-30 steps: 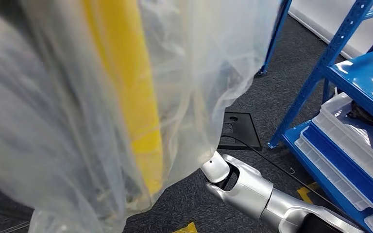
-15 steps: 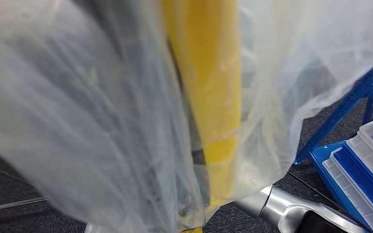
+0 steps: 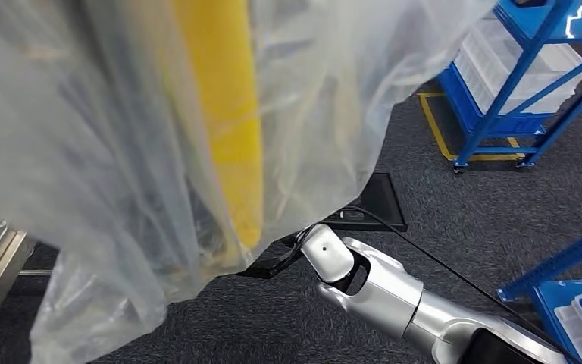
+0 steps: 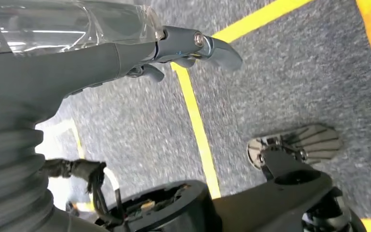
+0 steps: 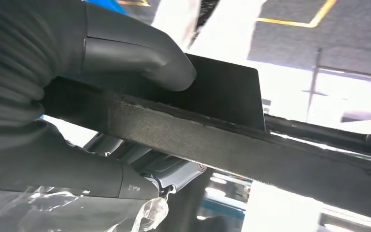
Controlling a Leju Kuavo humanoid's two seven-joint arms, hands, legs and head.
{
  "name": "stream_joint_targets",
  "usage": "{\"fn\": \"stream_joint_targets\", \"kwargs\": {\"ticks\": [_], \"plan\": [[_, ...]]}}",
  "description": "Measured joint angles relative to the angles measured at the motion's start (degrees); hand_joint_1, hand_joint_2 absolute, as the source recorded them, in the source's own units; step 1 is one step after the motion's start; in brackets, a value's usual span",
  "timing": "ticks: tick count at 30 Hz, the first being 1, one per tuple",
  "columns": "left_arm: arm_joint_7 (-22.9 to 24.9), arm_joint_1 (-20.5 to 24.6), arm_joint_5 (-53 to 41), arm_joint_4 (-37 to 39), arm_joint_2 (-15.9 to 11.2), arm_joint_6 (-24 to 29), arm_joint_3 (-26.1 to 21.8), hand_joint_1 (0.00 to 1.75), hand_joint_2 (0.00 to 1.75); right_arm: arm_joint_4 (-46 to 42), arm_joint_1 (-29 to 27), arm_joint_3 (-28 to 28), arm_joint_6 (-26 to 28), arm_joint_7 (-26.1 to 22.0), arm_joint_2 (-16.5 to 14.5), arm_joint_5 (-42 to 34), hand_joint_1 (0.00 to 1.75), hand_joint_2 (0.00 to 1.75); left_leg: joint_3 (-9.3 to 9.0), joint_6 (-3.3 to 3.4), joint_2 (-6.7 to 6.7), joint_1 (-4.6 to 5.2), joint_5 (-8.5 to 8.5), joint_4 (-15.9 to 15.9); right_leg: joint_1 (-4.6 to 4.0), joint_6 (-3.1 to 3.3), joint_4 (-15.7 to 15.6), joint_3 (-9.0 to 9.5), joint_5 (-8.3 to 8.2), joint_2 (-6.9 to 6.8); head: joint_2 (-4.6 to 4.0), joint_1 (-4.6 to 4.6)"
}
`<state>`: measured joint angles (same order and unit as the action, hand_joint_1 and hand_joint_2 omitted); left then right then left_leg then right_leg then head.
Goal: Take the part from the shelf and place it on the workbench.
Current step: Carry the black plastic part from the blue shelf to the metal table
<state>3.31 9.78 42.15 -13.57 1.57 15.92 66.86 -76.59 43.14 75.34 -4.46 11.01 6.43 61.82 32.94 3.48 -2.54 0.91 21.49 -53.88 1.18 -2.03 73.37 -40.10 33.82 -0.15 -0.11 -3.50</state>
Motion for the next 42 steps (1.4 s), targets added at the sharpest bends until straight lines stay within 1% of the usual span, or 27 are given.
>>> {"fn": "stream_joint_targets", "kwargs": {"ticks": [1,2,3,5,6,7,9,11,13,15,16,18,20,22,24,25,27,29,30,31,32,33,35,37,39,40,42], "plan": [[0.1,-0.2,0.0,0.0,0.0,0.0,0.0,0.0,1.75,0.0,-0.1,0.1,0.0,0.0,0.1,0.1,1.75,1.75,-0.08,-0.1,-1.02,-0.11,0.09,-0.1,0.05,-0.11,-0.2,-0.46,-1.02,0.08,0.0,0.03],[0.2,-0.3,0.0,0.0,0.0,0.0,0.0,0.0,1.75,0.0,-0.2,0.1,0.1,0.0,0.1,0.1,1.75,1.75,-0.16,-0.3,-2.04,-0.29,0.24,-0.3,0.17,-0.27,-2.6,0.21,-3.08,0.34,0.0,0.04],[0.3,-0.3,0.0,0.0,0.0,0.0,0.0,0.0,1.75,0.0,-0.2,0.2,0.1,0.0,0.1,0.2,1.75,1.75,-0.2,-0.62,-3.06,-0.5,0.5,-0.6,0.43,-0.52,-6.7,1.72,-5.64,1.33,0.01,0.06],[0.4,-0.2,0.0,0.0,0.0,0.0,-0.1,0.0,1.75,0.0,-0.2,0.2,0.3,0.0,0.1,0.3,1.75,1.75,0.12,-1.46,-4.79,-0.72,1.18,-1.5,0.95,-0.9,-13.4,4.51,-8.7,4.12,0.01,0.16],[0.5,-0.2,0.0,0.0,0.0,0.0,-0.1,0.0,1.75,0.0,-0.2,0.2,0.4,0.0,0.1,0.4,1.75,1.75,0.4,-1.79,-5.5,-0.8,1.42,-1.8,1.02,-0.86,-14.9,5.16,-9.09,4.93,0.01,0.22],[0.6,-0.2,0.0,0.0,0.0,0.0,-0.1,0.0,1.75,0.0,-0.2,0.3,0.4,0.0,0.1,0.5,1.75,1.75,0.68,-2.04,-6.09,-0.88,1.51,-1.9,0.88,-0.6,-15.2,5.27,-8.84,4.89,0.0,0.27],[0.7,-0.3,0.0,0.0,0.0,0.0,-0.2,0.0,1.75,0.0,-0.2,0.3,0.5,0.0,0.0,0.6,1.75,1.75,1.0,-2.39,-6.68,-1.17,1.55,-1.9,0.64,0.22,-15.3,5.4,-8.84,3.3,0.0,0.3],[0.7,-0.4,0.0,0.0,0.0,0.0,-0.2,0.0,1.75,0.0,-0.1,0.2,0.6,0.1,-0.1,0.6,1.75,1.75,2.24,-2.86,-3.75,-1.1,2.91,-4.6,0.63,1.03,-15.4,5.7,-8.74,1.79,0.0,0.07],[0.6,-0.1,0.1,0.0,0.0,0.0,-0.3,0.0,1.75,0.0,-0.1,0.2,0.6,0.2,-0.1,0.6,1.75,1.75,5.94,-3.32,0.29,-0.99,6.08,-11.9,0.41,1.55,-15.5,5.99,-8.45,0.16,0.0,-0.23],[0.4,0.3,0.2,0.0,0.0,0.0,-0.3,0.0,1.75,0.0,-0.1,0.2,0.6,0.1,-0.1,0.6,1.75,1.75,9.66,-3.51,1.59,-1.1,8.12,-18.7,0.16,1.71,-15.4,6.2,-8.11,-1.58,0.0,-0.3],[0.3,0.4,0.2,0.0,0.0,0.0,-0.4,0.0,1.75,0.0,-0.2,0.2,0.6,0.1,-0.1,0.6,1.75,1.75,10.06,-3.47,1.78,-1.12,7.68,-19.1,0.08,1.7,-15.4,6.37,-7.9,-2.43,0.0,-0.31],[0.3,0.3,0.2,0.0,0.0,0.0,-0.4,0.0,1.75,0.0,-0.1,0.2,0.6,0.0,-0.2,0.6,1.75,1.75,7.2,-3.06,2.66,-1.0,4.17,-13.2,-0.03,1.58,-15.5,7.02,-7.4,-3.99,0.0,-0.32],[0.2,0.0,0.2,0.0,0.0,0.1,-0.4,0.0,1.75,0.0,-0.1,0.2,0.6,-0.1,-0.2,0.6,1.75,1.75,3.3,-2.38,5.24,-0.32,1.16,-5.2,-0.24,1.23,-15.5,7.73,-6.86,-5.32,0.0,-0.31],[0.1,-0.2,0.2,0.0,0.0,0.1,-0.4,0.0,1.75,0.0,0.0,0.2,0.5,-0.1,-0.2,0.5,1.75,1.75,2.07,-1.8,6.4,0.42,0.7,-2.3,-0.39,0.7,-15.6,8.12,-6.43,-6.44,0.0,-0.29],[0.1,-0.3,0.2,0.0,-0.1,0.1,-0.4,0.0,1.75,0.0,0.1,0.2,0.2,-0.2,-0.3,0.2,1.75,1.75,1.9,-1.32,4.96,0.4,0.64,-1.9,-0.31,0.09,-15.8,8.54,-6.02,-7.3,0.01,-0.27],[0.2,-0.5,0.2,0.0,0.0,0.0,-0.4,0.0,1.75,0.0,0.1,0.2,0.0,-0.2,-0.4,0.1,1.75,1.75,1.58,-1.06,4.19,0.21,0.55,-1.6,-0.24,-0.18,-15.3,8.62,-5.58,-6.56,0.01,-0.21],[0.3,-0.5,0.1,0.0,0.0,0.0,-0.4,0.0,1.75,0.0,0.2,0.2,-0.3,-0.3,-0.5,-0.1,1.75,1.75,0.79,-0.43,2.83,-0.32,0.3,-1.0,-0.17,-0.4,-11.2,7.01,-3.43,-3.35,0.01,0.01],[0.4,-0.3,0.1,0.0,0.1,0.0,-0.4,0.0,1.75,0.0,0.2,0.3,-0.6,-0.5,-0.3,-0.1,1.75,1.75,0.55,0.0,1.34,-0.39,0.32,-1.0,-0.19,-0.37,-3.3,2.64,-0.51,-0.68,0.01,0.25],[0.4,-0.3,0.2,0.0,0.2,0.0,-0.4,0.0,1.75,0.0,0.0,0.3,-0.7,-0.5,-0.2,-0.1,1.75,1.75,0.49,0.04,0.41,-0.42,0.38,-1.0,-0.19,-0.4,-0.1,0.44,0.11,-0.24,0.0,0.35],[0.3,-0.4,0.3,0.0,0.2,0.0,-0.4,0.0,1.75,0.0,-0.1,0.3,-0.7,-0.6,-0.1,-0.1,1.75,1.75,0.43,0.05,-0.57,-0.45,0.45,-1.0,-0.17,-0.45,1.2,-0.98,-0.34,-0.07,0.0,0.4],[0.2,-0.5,0.3,0.0,0.3,0.0,-0.4,0.0,1.75,0.0,-0.2,0.3,-0.8,-0.6,0.0,-0.1,1.75,1.75,0.31,-0.01,-1.55,-0.51,0.53,-1.0,-0.14,-0.46,0.2,-1.25,-1.93,0.06,0.0,0.44],[0.2,-0.6,0.3,0.0,0.3,0.0,-0.4,0.0,1.75,0.0,-0.3,0.3,-0.8,-0.6,0.0,-0.1,1.75,1.75,0.14,-0.18,-2.51,-0.61,0.66,-1.1,-0.06,-0.48,-3.1,-0.34,-4.39,0.48,0.0,0.47],[0.2,-0.6,0.3,0.0,0.4,0.0,-0.4,0.0,1.75,0.0,-0.2,0.3,-0.8,-0.6,0.0,-0.1,1.75,1.75,0.01,-0.73,-4.26,-0.73,1.11,-1.4,0.35,-0.57,-11.4,2.75,-8.87,3.19,0.01,0.56],[0.2,-0.5,0.2,0.0,0.5,0.0,-0.4,0.0,1.75,0.0,-0.2,0.3,-0.9,-0.7,0.0,-0.3,1.75,1.75,0.22,-1.39,-5.77,-0.79,1.54,-1.6,0.46,-0.31,-15.7,4.5,-10.27,4.85,0.01,0.65],[0.2,-0.7,0.3,0.0,0.5,0.0,-0.4,0.0,1.75,0.0,-0.2,0.3,-1.0,-0.8,-0.1,-0.4,1.75,1.75,0.57,-1.98,-6.89,-0.99,1.73,-1.6,0.25,0.43,-16.1,4.81,-10.1,3.5,0.01,0.69],[0.2,-0.8,0.3,0.0,0.5,0.0,-0.5,0.0,1.75,0.0,-0.1,0.3,-1.0,-0.8,-0.2,-0.3,1.75,1.75,0.86,-2.26,-5.95,-0.96,2.03,-2.0,0.25,0.82,-16.2,4.96,-10.04,2.78,0.01,0.66],[0.1,-0.7,0.4,0.0,0.5,0.1,-0.5,0.0,1.75,0.0,0.1,0.3,-1.0,-0.8,-0.3,-0.3,1.75,1.75,2.73,-2.79,-2.16,-0.89,4.05,-5.9,0.33,1.5,-16.3,5.31,-9.89,1.29,0.0,0.45]]}}
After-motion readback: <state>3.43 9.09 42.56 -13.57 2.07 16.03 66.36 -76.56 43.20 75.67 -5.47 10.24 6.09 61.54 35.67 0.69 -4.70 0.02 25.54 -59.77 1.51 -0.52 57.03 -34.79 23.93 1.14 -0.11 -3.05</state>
